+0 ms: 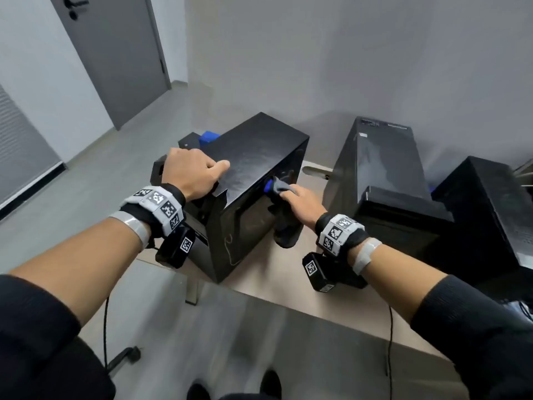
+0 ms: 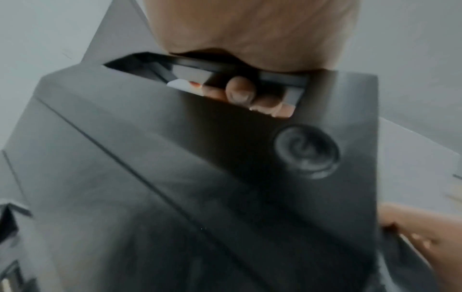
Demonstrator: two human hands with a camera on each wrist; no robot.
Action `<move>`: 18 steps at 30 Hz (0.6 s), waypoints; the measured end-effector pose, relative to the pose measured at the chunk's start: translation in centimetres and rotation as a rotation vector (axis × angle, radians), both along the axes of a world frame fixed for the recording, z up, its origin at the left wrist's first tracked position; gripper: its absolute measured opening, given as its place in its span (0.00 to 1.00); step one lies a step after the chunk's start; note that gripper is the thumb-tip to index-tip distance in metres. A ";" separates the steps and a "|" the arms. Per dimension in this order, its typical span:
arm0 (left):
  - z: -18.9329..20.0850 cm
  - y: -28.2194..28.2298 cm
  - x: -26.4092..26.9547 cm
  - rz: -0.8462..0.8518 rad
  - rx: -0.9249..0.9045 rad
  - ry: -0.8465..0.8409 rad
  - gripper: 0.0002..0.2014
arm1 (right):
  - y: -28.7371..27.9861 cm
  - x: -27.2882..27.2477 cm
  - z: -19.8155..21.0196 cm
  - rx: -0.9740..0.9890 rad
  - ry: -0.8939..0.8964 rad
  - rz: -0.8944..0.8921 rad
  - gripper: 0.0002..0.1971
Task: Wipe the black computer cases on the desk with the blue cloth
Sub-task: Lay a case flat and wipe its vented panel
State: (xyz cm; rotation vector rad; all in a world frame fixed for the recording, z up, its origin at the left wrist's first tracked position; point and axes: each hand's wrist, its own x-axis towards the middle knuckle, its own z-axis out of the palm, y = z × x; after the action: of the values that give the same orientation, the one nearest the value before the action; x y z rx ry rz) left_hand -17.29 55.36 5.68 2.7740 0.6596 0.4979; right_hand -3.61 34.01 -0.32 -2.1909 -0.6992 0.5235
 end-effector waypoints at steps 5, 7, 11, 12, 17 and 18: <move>-0.1 -0.9 0.2 0.062 -0.087 -0.009 0.35 | 2.7 -1.2 -0.8 0.210 0.221 -0.171 0.32; -0.4 -1.7 0.3 0.074 -0.126 -0.011 0.37 | 3.2 -1.3 -0.3 0.283 0.235 -0.227 0.32; -0.5 -2.7 0.7 0.073 -0.141 0.023 0.35 | 2.9 -2.0 -0.4 0.186 0.108 -0.193 0.17; -0.4 -2.7 0.7 0.083 -0.151 0.021 0.35 | 2.8 -2.5 -0.5 0.162 0.057 -0.182 0.13; 0.0 -1.6 0.7 0.167 -0.228 -0.043 0.34 | 2.7 -7.4 -1.9 0.196 -0.190 0.028 0.07; 0.1 -1.3 0.7 0.183 -0.242 -0.052 0.33 | 2.6 -8.6 -2.3 0.193 -0.217 0.084 0.08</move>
State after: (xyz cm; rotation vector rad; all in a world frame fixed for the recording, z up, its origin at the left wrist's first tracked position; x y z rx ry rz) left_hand -16.58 54.04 5.80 2.4798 0.9028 0.4886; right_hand -12.18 36.66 -2.59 -2.0608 -0.9215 0.2496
